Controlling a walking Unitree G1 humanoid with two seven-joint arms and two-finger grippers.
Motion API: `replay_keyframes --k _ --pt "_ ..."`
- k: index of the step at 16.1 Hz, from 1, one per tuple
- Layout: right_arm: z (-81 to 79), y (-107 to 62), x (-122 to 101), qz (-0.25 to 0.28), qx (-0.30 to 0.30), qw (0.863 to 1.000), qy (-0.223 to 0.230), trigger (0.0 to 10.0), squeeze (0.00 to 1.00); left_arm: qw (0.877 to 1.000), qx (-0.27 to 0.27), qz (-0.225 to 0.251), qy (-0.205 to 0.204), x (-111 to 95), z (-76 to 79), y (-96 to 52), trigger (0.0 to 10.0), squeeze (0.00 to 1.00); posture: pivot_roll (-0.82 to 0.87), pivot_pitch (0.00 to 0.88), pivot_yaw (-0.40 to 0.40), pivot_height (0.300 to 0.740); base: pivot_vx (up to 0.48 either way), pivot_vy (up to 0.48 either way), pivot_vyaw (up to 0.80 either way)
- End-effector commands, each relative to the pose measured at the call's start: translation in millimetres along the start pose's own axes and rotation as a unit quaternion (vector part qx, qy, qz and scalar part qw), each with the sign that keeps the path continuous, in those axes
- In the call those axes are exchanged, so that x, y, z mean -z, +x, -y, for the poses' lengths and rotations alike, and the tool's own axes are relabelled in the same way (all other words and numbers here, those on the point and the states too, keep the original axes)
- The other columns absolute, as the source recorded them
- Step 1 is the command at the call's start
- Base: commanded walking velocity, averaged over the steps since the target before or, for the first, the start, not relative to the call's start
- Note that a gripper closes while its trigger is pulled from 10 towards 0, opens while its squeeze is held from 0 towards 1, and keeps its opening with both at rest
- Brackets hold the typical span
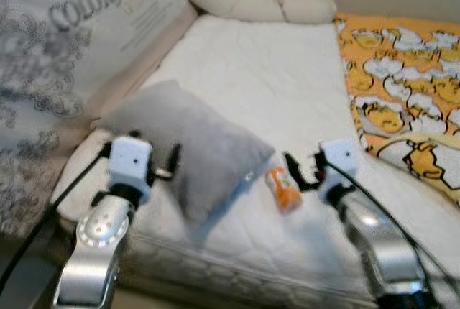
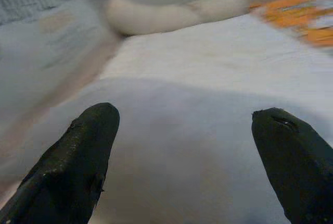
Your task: Clean up the room
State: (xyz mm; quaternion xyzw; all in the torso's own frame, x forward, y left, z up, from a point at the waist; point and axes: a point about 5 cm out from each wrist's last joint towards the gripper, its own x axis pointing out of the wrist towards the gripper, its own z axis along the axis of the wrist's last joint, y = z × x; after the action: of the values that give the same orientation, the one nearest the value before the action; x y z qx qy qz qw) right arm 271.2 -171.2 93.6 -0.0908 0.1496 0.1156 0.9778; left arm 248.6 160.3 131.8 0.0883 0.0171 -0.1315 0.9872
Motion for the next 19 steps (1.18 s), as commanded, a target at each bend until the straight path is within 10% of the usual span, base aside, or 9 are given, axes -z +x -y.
replay_keyframes --k 1,5,11,17,19 --pt "-2.0 3.8 5 -0.036 -0.015 0.999 -0.012 10.0 0.00 0.999 0.042 0.004 0.001 -5 8.0 -0.2 10.0 0.00 -0.07 0.000 0.016 0.740 0.000 0.000 0.00" --pt "-7.9 36.3 5 -0.106 -0.058 0.992 0.030 10.0 0.00 0.982 0.187 0.009 0.009 -18 22.6 0.2 10.0 0.00 -0.06 0.000 0.020 0.740 0.000 0.000 0.00" --pt "-14.2 80.6 2 -0.204 -0.076 0.975 -0.031 10.0 0.00 0.946 0.323 -0.034 0.000 -27 36.6 9.5 10.0 0.00 -0.04 0.000 0.024 0.740 0.000 0.000 0.00" --pt "-22.0 79.4 34 -0.299 -0.073 0.951 -0.014 10.0 0.00 0.935 0.352 -0.036 0.033 -31 40.0 15.4 10.0 0.00 -0.03 0.000 0.022 0.740 0.000 0.000 0.00" --pt "-21.8 78.5 38 -0.303 -0.069 0.950 -0.008 0.0 0.00 0.934 0.354 -0.037 0.033 -32 41.1 15.4 10.0 0.00 -0.03 0.000 0.021 0.740 0.000 0.000 0.00"
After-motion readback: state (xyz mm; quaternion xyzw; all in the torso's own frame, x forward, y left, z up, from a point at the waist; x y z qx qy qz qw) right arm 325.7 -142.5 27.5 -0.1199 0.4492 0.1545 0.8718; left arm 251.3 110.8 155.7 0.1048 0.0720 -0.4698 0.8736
